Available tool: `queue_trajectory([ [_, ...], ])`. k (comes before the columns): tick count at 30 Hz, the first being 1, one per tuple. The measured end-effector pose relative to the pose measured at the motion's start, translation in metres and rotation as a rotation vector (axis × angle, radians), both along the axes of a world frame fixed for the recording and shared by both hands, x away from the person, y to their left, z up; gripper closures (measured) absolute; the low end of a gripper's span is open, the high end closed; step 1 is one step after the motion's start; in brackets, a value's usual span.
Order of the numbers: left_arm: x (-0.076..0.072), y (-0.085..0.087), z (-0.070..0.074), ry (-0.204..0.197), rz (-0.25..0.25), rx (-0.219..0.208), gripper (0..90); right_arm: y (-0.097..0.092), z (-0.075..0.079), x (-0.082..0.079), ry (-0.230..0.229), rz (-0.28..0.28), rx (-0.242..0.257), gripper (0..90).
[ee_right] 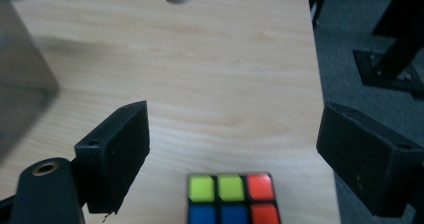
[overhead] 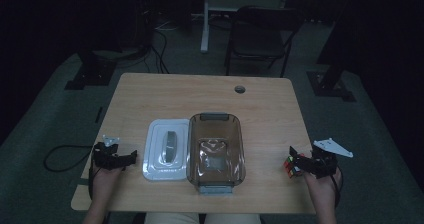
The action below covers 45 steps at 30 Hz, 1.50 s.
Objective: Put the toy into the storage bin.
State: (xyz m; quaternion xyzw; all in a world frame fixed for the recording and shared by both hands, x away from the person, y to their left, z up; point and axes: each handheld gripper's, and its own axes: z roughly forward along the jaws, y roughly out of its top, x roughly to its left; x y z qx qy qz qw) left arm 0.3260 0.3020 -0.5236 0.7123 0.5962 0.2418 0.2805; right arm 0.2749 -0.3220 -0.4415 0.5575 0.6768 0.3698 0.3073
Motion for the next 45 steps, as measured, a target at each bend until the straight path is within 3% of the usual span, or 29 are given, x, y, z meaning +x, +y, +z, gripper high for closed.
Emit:
queue_trajectory([
  [5, 0.0, 0.0, 0.0, 0.0, 0.0, 0.0, 2.4, -0.01, -0.011, -0.004, 0.03, -0.021, -0.003, 13.6],
  [9, 0.0, 0.0, 0.0, 0.0, 0.0, 0.0, 2.4, -0.015, -0.022, -0.009, 0.046, 0.002, 0.016, 13.6],
  [26, 0.0, 0.0, 0.0, 0.0, 0.0, 0.0, 2.4, -0.021, -0.076, -0.017, 0.154, 0.01, 0.047, 15.3],
  [31, 0.0, 0.0, 0.0, 0.0, 0.0, 0.0, 2.4, -0.019, -0.078, -0.019, 0.148, 0.015, 0.034, 21.7],
  [35, 0.0, 0.0, 0.0, 0.0, 0.0, 0.0, 2.4, -0.018, -0.08, -0.017, 0.175, 0.006, 0.026, 23.2],
  [41, 0.0, 0.0, 0.0, 0.0, 0.0, 0.0, 2.4, -0.017, -0.081, -0.016, 0.181, 0.005, 0.021, 24.7],
  [42, 0.0, 0.0, 0.0, 0.0, 0.0, 0.0, 2.4, -0.017, -0.082, -0.016, 0.177, 0.01, 0.024, 30.9],
  [45, 0.0, 0.0, 0.0, 0.0, 0.0, 0.0, 2.4, -0.017, -0.082, -0.017, 0.165, 0.015, 0.027, 33.3],
])
